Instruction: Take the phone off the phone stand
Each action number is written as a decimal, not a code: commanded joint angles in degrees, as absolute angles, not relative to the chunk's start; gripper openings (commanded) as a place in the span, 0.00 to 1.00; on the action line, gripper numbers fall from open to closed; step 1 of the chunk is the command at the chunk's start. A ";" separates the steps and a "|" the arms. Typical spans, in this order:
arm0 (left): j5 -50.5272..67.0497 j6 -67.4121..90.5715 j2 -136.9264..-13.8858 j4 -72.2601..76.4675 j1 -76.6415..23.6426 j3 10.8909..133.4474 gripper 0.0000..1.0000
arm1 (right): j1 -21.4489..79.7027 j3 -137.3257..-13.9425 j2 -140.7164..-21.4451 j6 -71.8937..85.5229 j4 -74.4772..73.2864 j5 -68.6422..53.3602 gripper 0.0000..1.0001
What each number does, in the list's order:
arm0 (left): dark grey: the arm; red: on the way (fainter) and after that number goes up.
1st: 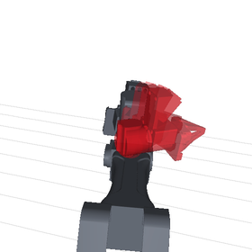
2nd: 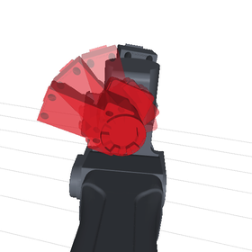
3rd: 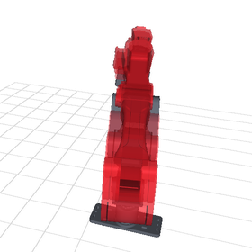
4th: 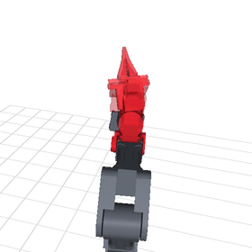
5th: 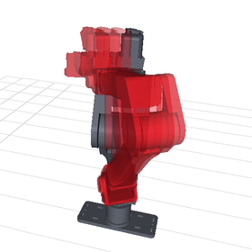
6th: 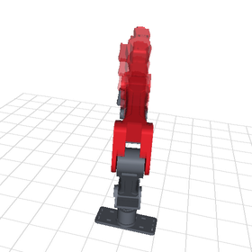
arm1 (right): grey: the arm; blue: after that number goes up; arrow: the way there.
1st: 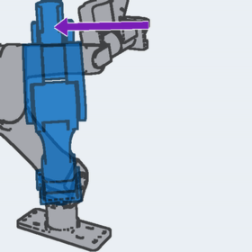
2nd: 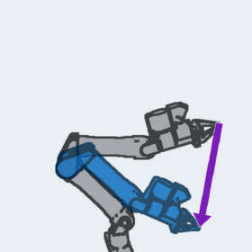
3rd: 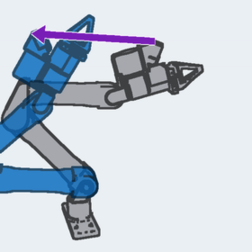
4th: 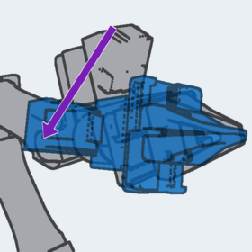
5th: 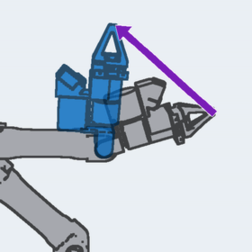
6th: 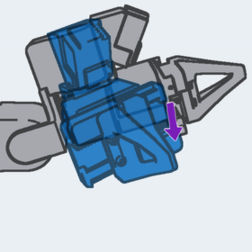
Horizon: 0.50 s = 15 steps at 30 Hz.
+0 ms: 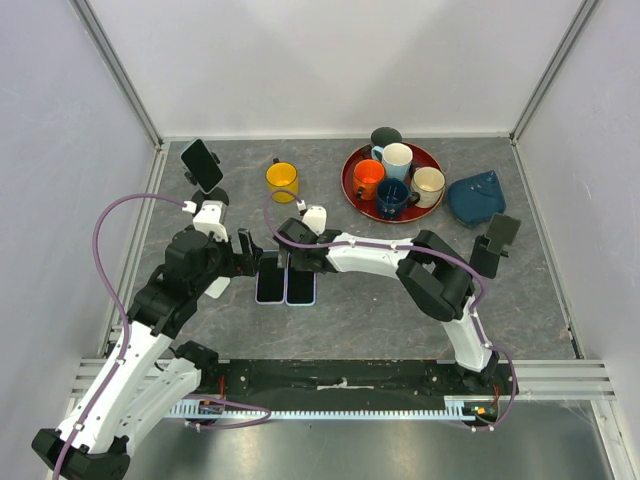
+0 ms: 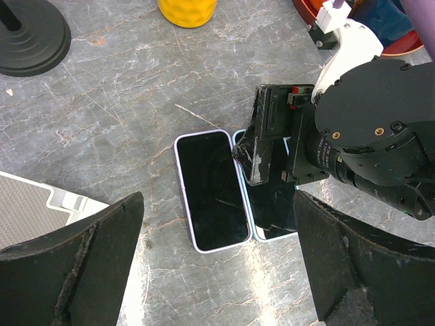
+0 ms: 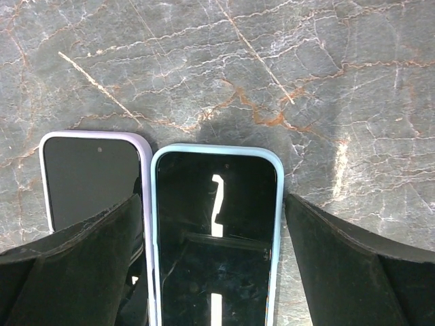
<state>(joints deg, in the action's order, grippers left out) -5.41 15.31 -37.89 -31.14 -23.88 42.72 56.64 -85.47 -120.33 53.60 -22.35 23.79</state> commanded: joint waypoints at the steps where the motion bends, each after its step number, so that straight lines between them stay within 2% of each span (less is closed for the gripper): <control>1: -4.66 13.54 -37.88 -29.44 -23.99 42.45 0.97 | 56.34 -82.88 -120.76 53.62 -28.04 21.79 0.95; 8: -5.10 13.54 -37.88 -29.36 -23.99 42.36 0.97 | 55.99 -83.41 -118.39 50.63 -27.95 22.32 0.94; 15: -6.32 13.80 -37.97 -29.36 -23.99 42.28 0.97 | 55.99 -83.24 -108.49 41.41 -23.92 24.25 0.94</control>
